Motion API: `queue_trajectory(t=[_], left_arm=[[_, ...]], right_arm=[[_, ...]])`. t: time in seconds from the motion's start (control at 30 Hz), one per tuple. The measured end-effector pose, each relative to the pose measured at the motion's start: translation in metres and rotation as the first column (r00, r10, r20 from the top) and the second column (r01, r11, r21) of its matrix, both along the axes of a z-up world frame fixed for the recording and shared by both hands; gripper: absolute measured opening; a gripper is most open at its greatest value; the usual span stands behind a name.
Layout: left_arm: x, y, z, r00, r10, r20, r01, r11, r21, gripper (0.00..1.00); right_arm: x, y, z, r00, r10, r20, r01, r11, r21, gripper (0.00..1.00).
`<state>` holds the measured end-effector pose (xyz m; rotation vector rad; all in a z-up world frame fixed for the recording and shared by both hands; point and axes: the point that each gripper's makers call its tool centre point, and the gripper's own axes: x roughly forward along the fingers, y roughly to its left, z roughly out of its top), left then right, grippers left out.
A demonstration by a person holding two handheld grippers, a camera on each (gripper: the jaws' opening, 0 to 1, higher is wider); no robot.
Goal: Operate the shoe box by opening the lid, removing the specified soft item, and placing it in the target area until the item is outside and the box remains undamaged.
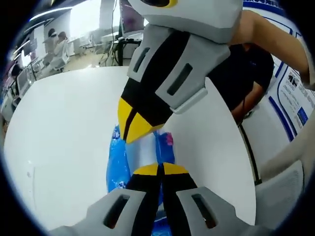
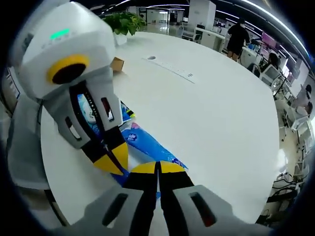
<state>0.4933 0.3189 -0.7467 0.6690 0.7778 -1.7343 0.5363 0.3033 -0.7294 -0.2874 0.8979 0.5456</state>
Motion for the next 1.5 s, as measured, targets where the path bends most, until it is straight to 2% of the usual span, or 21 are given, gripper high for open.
queue_trajectory(t=[1.0, 1.13, 1.5], left_arm=[[0.004, -0.002, -0.001, 1.0, 0.009, 0.013, -0.009, 1.0, -0.017, 0.0], [0.003, -0.002, 0.002, 1.0, 0.019, -0.001, -0.019, 0.999, -0.025, 0.01], [0.003, 0.008, 0.019, 0.999, 0.031, 0.03, -0.029, 0.999, -0.043, 0.08]], right_arm=[[0.007, -0.005, -0.002, 1.0, -0.026, 0.017, 0.026, 1.0, -0.01, 0.0], [0.008, -0.007, 0.002, 0.999, -0.03, 0.032, 0.031, 0.999, -0.02, 0.0], [0.002, -0.005, 0.021, 0.997, -0.043, 0.067, 0.045, 0.999, -0.024, 0.05]])
